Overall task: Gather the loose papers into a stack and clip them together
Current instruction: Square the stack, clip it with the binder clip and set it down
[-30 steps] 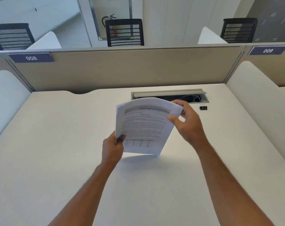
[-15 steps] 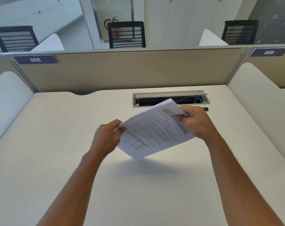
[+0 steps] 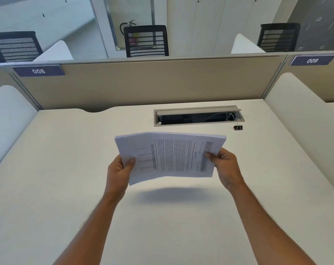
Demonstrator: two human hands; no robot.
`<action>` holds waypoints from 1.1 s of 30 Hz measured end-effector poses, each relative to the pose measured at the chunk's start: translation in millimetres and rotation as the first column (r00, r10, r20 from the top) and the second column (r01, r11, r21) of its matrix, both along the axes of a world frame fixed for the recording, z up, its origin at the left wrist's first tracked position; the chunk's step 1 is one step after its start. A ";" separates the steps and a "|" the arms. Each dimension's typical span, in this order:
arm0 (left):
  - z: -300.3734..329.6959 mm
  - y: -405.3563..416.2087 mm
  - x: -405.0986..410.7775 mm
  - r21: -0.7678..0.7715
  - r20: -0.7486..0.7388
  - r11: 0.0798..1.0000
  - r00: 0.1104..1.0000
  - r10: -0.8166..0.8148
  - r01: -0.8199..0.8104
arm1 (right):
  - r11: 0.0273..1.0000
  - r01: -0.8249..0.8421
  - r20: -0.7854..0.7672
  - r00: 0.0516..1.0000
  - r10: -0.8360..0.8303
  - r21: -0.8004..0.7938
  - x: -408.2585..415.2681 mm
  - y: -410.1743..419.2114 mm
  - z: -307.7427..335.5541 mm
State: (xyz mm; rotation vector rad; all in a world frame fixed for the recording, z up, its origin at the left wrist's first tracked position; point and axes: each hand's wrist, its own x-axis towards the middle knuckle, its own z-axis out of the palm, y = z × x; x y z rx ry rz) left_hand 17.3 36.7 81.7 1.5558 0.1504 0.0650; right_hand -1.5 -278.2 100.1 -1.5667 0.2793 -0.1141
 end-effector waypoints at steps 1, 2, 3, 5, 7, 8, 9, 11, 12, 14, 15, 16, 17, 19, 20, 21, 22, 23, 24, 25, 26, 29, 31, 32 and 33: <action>0.7 -4.0 -2.3 0.045 0.037 0.998 0.999 0.038 -0.040 | 1.000 0.012 0.011 1.000 -0.012 0.002 -0.2 1.6 -2.9; 0.9 -6.9 -4.8 0.060 0.065 0.995 0.995 0.075 -0.079 | 1.000 0.025 0.018 1.000 -0.025 0.010 0.1 3.1 -5.4; 0.3 -9.7 -7.0 0.057 0.078 0.992 0.991 0.105 -0.109 | 0.999 0.038 0.020 0.999 -0.038 0.021 0.5 4.2 -8.3; -6.8 -12.7 -10.3 0.059 0.076 0.988 0.987 0.141 -0.146 | 0.998 0.054 0.012 0.998 -0.054 0.032 1.2 6.2 -16.1; -21.8 -13.1 -13.9 0.090 0.019 0.985 0.989 0.145 -0.146 | 0.999 0.048 -0.021 0.999 -0.047 0.012 0.3 8.6 -29.5; -31.8 -12.5 -16.0 0.116 -0.025 0.984 0.990 0.136 -0.132 | 0.999 0.041 -0.050 0.998 -0.041 -0.005 -0.6 9.2 -38.7; -42.5 -11.7 -18.5 0.146 -0.068 0.983 0.990 0.123 -0.112 | 0.999 0.029 -0.086 0.996 -0.031 -0.023 -2.2 9.8 -47.6; -60.7 -10.4 -21.9 0.208 -0.150 0.975 0.983 0.109 -0.076 | 0.999 0.000 -0.154 0.988 -0.007 -0.042 -5.4 10.1 -61.7; -67.0 -9.8 -22.1 0.232 -0.187 0.970 0.976 0.112 -0.067 | 0.999 -0.009 -0.175 0.984 0.000 -0.053 -6.0 9.9 -66.1; -71.7 -10.0 -21.6 0.258 -0.230 0.964 0.965 0.126 -0.064 | 0.997 -0.021 -0.198 0.980 0.005 -0.080 -5.0 9.2 -70.2; -72.4 -10.3 -21.0 0.265 -0.234 0.961 0.963 0.136 -0.071 | 0.995 -0.023 -0.203 0.979 0.004 -0.094 -4.1 8.9 -70.6; -71.5 -11.0 -20.7 0.269 -0.227 0.959 0.962 0.151 -0.087 | 0.995 -0.020 -0.202 0.979 -0.001 -0.102 -3.1 8.6 -71.0; -70.4 -11.9 -20.3 0.267 -0.215 0.957 0.961 0.172 -0.111 | 0.994 -0.011 -0.196 0.981 -0.010 -0.106 -2.3 8.4 -71.1; -69.6 -13.1 -20.6 0.259 -0.197 0.954 0.958 0.208 -0.154 | 0.993 0.012 -0.190 0.981 -0.034 -0.115 -1.5 8.7 -72.2; -70.7 -13.4 -21.0 0.262 -0.199 0.953 0.958 0.208 -0.152 | 0.992 0.016 -0.196 0.980 -0.041 -0.127 -1.3 9.0 -74.3; -73.1 -13.1 -21.4 0.274 -0.208 0.952 0.958 0.195 -0.135 | 0.990 0.015 -0.208 0.977 -0.045 -0.143 -0.9 9.2 -78.3; -76.6 -12.5 -22.1 0.292 -0.226 0.951 0.958 0.176 -0.106 | 0.986 0.011 -0.226 0.973 -0.049 -0.166 -0.7 9.2 -83.1; -80.0 -11.9 -23.0 0.309 -0.248 0.948 0.955 0.161 -0.080 | 0.982 0.003 -0.243 0.969 -0.051 -0.191 -0.9 9.1 -87.6; -82.3 -11.2 -23.2 0.323 -0.265 0.944 0.952 0.155 -0.064 | 0.978 -0.002 -0.255 0.965 -0.052 -0.207 -0.4 8.9 -90.8; -83.8 -10.5 -23.1 0.337 -0.275 0.940 0.949 0.156 -0.056 | 0.977 -0.003 -0.262 0.964 -0.054 -0.215 0.4 8.8 -92.6; -84.5 -9.9 -22.7 0.349 -0.276 0.935 0.948 0.160 -0.057 | 0.975 -0.002 -0.268 0.962 -0.058 -0.221 1.3 8.8 -93.3; -81.5 -12.1 -23.9 0.344 -0.261 0.936 0.951 0.169 -0.072 | 0.969 -0.011 -0.274 0.960 -0.059 -0.246 2.4 7.8 -94.3; -79.6 -13.8 -24.4 0.331 -0.254 0.939 0.950 0.183 -0.093 | 0.962 -0.007 -0.272 0.960 -0.070 -0.275 2.2 6.6 -94.4; -79.2 -13.6 -24.4 0.321 -0.249 0.941 0.950 0.191 -0.105 | 0.960 0.000 -0.263 0.962 -0.077 -0.281 1.6 6.1 -94.1; -78.9 -13.5 -24.2 0.310 -0.247 0.944 0.949 0.196 -0.115 | 0.961 0.006 -0.248 0.966 -0.078 -0.277 1.2 5.9 -93.7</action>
